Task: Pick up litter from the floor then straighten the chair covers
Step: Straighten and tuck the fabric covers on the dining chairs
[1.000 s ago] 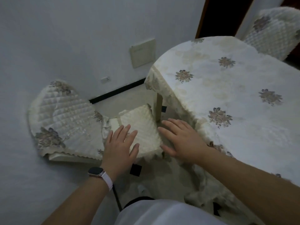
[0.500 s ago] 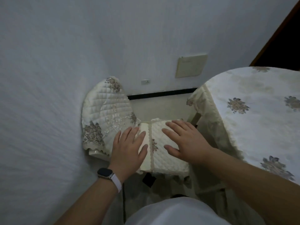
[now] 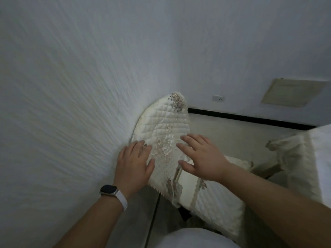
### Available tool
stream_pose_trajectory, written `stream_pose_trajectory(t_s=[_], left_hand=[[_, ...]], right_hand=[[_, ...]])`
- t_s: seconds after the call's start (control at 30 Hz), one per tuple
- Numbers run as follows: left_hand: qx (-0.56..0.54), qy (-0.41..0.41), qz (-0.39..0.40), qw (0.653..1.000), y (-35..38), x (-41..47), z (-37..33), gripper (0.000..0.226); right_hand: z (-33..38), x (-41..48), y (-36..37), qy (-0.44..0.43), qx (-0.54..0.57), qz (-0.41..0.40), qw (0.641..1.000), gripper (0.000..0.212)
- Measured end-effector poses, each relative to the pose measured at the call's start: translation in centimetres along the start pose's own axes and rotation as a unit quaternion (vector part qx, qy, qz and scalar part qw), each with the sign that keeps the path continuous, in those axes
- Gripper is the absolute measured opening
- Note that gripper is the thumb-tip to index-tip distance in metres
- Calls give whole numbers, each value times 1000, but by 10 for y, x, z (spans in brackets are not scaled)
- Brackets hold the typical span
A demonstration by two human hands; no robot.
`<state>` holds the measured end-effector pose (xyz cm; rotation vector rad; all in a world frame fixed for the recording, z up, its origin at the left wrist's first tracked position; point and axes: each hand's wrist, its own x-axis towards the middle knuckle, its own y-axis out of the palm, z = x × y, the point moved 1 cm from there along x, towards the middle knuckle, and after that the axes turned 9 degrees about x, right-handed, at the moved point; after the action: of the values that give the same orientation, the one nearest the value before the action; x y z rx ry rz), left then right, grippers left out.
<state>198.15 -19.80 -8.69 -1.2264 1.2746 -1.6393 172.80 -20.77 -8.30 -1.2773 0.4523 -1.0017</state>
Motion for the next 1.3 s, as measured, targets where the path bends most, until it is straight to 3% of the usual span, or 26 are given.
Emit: stream_pose_trajectory(t_s=[0.27, 0.6, 0.87, 1.13, 1.3], left_hand=[[3, -128, 9, 992, 11, 14, 13, 45], [-88, -218, 40, 971, 49, 32, 4, 56], [-127, -256, -40, 957, 68, 37, -3, 57], [-169, -310, 4, 936, 65, 43, -9, 60], [-228, -328, 23, 916, 62, 56, -8, 44]], right_hand=[[-27, 89, 26, -122, 33, 34, 991, 52], [-35, 189, 62, -168, 29, 69, 983, 53], [-45, 221, 85, -175, 47, 97, 979, 57], [-43, 221, 89, -160, 88, 76, 980, 59], [-54, 215, 80, -170, 84, 82, 979, 58]])
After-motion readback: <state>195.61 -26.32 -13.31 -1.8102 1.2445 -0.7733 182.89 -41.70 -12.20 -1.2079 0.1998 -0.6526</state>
